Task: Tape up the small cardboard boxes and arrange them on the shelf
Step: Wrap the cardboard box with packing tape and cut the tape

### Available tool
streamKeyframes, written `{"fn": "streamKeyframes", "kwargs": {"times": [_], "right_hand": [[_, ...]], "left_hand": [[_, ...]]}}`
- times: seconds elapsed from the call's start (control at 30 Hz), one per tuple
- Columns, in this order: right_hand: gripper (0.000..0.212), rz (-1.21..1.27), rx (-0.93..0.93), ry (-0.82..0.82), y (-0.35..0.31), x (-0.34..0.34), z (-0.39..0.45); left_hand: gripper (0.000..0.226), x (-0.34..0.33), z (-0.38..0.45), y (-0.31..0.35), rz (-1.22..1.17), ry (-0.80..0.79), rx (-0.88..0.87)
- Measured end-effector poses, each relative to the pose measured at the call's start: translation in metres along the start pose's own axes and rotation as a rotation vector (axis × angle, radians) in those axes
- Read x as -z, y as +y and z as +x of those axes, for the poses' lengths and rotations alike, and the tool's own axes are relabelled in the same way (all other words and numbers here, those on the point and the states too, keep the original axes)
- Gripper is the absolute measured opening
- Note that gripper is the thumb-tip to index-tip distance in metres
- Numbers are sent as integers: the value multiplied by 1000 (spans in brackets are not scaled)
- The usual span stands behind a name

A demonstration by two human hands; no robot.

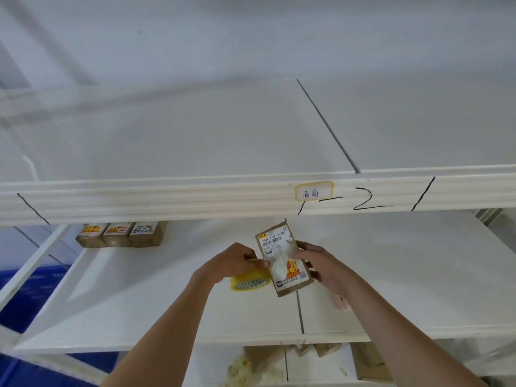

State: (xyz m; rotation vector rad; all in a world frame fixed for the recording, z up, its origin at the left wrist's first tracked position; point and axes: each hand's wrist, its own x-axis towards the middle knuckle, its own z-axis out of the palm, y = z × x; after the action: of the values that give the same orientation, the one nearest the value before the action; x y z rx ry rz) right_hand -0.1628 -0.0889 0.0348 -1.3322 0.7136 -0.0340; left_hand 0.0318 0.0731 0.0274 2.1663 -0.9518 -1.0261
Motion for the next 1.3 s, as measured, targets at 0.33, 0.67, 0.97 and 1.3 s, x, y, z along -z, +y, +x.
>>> {"fn": "streamKeyframes", "kwargs": {"times": [0.33, 0.67, 0.97, 1.3], "right_hand": [[112, -489, -17, 162, 11, -38, 7], [91, -243, 45, 232, 13, -28, 8], [96, -212, 61, 307, 23, -30, 14], [67, -32, -25, 118, 19, -14, 10]], "left_hand": [[39, -11, 7, 1, 321, 9, -10], [43, 7, -3, -12, 195, -1, 37], [51, -5, 5, -16, 322, 102, 144], [51, -6, -2, -6, 91, 5, 132]]}}
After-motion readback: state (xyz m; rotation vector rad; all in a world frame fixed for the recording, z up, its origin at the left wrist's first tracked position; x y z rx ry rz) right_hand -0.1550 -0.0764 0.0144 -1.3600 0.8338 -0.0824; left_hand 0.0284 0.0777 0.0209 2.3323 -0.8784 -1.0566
